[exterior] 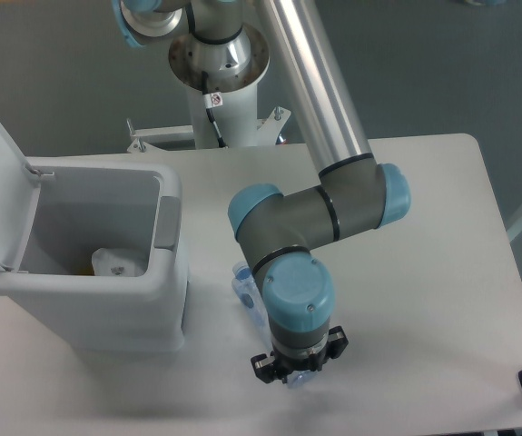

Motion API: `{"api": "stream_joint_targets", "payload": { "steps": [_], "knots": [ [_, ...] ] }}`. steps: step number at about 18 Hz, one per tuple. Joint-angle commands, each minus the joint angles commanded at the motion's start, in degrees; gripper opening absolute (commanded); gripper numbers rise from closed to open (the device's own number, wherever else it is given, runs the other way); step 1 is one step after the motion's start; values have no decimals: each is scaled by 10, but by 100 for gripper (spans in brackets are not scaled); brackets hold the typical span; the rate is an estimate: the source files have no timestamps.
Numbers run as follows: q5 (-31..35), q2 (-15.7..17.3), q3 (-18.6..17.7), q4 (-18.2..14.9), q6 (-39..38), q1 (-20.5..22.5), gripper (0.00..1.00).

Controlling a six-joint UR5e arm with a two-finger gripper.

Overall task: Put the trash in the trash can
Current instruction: 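Lift the bottle and swing it toward the trash can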

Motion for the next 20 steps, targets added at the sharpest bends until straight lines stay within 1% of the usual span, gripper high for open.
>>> {"api": "stream_joint_targets", "payload": {
  "steps": [3, 5, 7, 10, 14, 16, 18, 20],
  "knots": [
    [-52, 11, 18, 0, -2, 22, 59],
    [-76, 28, 19, 0, -1, 40, 59],
    [-112, 42, 21, 0, -1, 54, 59],
    [-176, 68, 23, 0, -2, 79, 59],
    [-277, 98, 41, 0, -5, 114, 60],
    [-318, 112, 49, 0, -23, 129, 60],
    [-342, 116, 63, 3, -34, 137, 60],
    [-359, 116, 85, 3, -51, 141, 60]
  ]
}}
